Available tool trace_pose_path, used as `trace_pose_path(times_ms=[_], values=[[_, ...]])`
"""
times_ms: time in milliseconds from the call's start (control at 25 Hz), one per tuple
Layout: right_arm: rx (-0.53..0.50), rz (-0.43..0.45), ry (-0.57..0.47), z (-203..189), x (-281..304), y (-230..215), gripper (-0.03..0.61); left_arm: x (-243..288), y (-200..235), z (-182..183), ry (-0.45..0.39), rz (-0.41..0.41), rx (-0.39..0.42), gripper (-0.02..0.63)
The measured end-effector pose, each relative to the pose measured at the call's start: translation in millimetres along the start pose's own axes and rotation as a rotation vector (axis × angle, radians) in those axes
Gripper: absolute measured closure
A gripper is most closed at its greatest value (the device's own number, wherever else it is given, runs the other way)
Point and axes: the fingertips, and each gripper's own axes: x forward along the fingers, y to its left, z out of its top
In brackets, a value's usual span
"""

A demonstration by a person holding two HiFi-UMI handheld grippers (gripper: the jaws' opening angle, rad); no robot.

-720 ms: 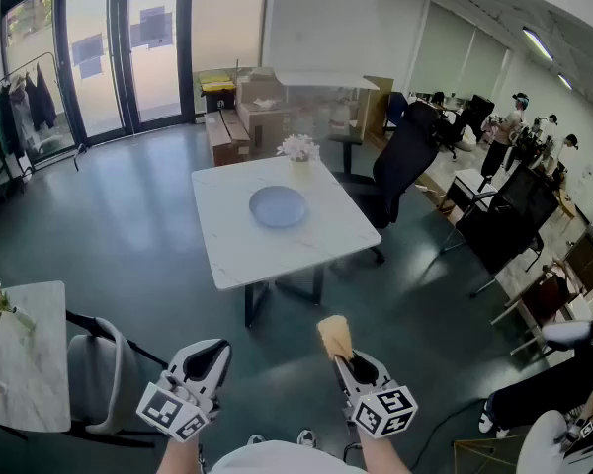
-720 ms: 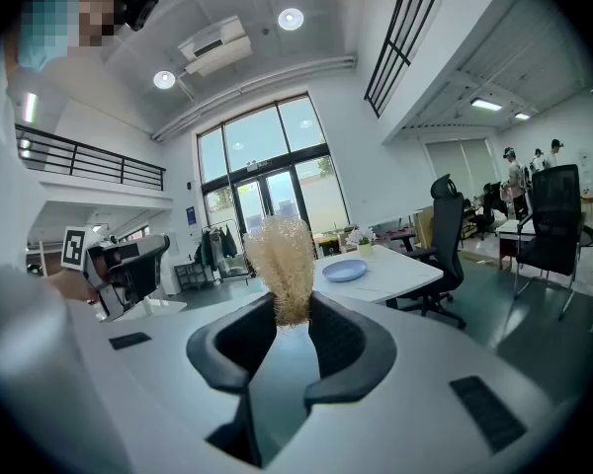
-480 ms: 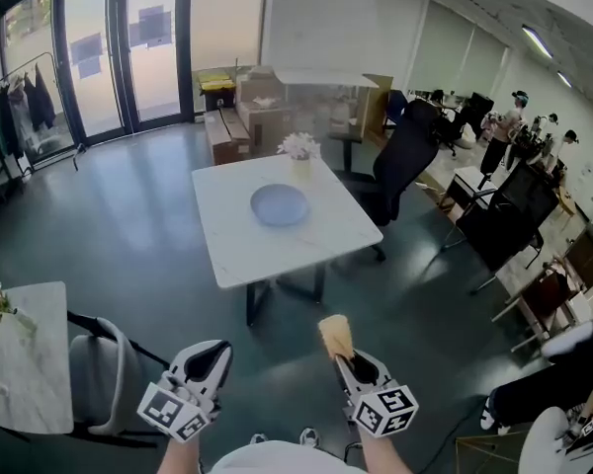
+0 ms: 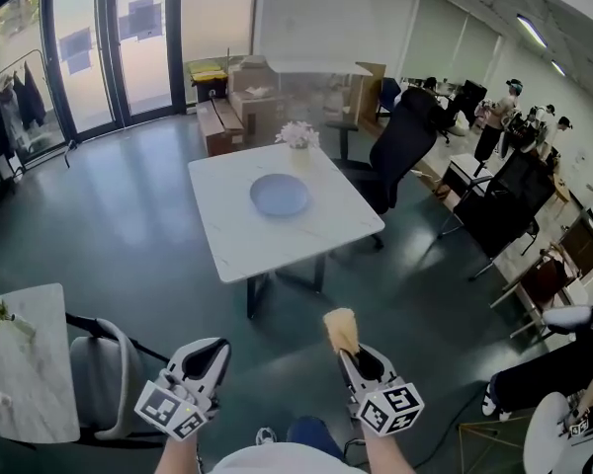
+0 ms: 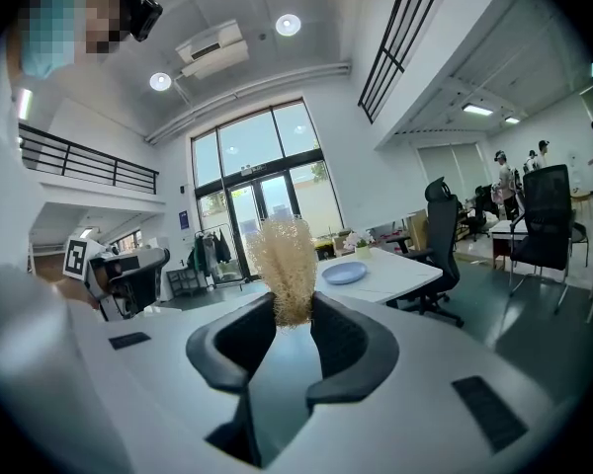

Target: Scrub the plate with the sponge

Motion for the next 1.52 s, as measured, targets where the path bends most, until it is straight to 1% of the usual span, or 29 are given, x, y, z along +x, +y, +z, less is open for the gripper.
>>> trace_pose_path(times_ms=[240, 360, 440, 640, 800, 960, 1160, 1320, 1520], values=[[0.011, -0.024, 0.027, -5.1, 11.8, -5.3, 0.462, 4.9, 15.9, -8.8, -0.021, -0.016, -0.031, 0.572], [0.018, -0.022, 0.035, -11.8, 33.0, -16.4, 0.462, 15.0, 37.9, -20.7, -0.009, 0.007, -0.037, 0.572], [0.02, -0.01, 0.039, -10.9, 50.9, -23.7, 0.462, 24.1, 53.5, -21.9, -0.009, 0.029, -0.042, 0.572], [0.02, 0.023, 0.032, 14.0, 92.8, -51.4, 0.462, 65.0, 81.0, -2.9, -0.017, 0.064, -0.02, 0.572], [0.028, 0.039, 0.033, 25.4, 125.4, -85.9, 0.462, 109.4, 97.1, 0.1, -0.016, 0.087, 0.006, 0.572], [0.029, 0.061, 0.04, 35.9, 156.8, -114.3, 0.462, 148.4, 112.9, -5.2, -0.008, 0.115, 0.001, 0.572], [0.029, 0.096, 0.043, 41.2, 183.9, -140.2, 0.462, 182.6, 121.6, -15.4, -0.005, 0.133, -0.01, 0.572], [0.031, 0.11, 0.052, 44.3, 201.5, -151.6, 0.462, 202.3, 129.6, -23.0, 0.017, 0.14, -0.017, 0.572], [0.052, 0.106, 0.077, 37.6, 222.6, -160.3, 0.462, 217.7, 147.7, -32.1, 0.045, 0.14, -0.025, 0.572]])
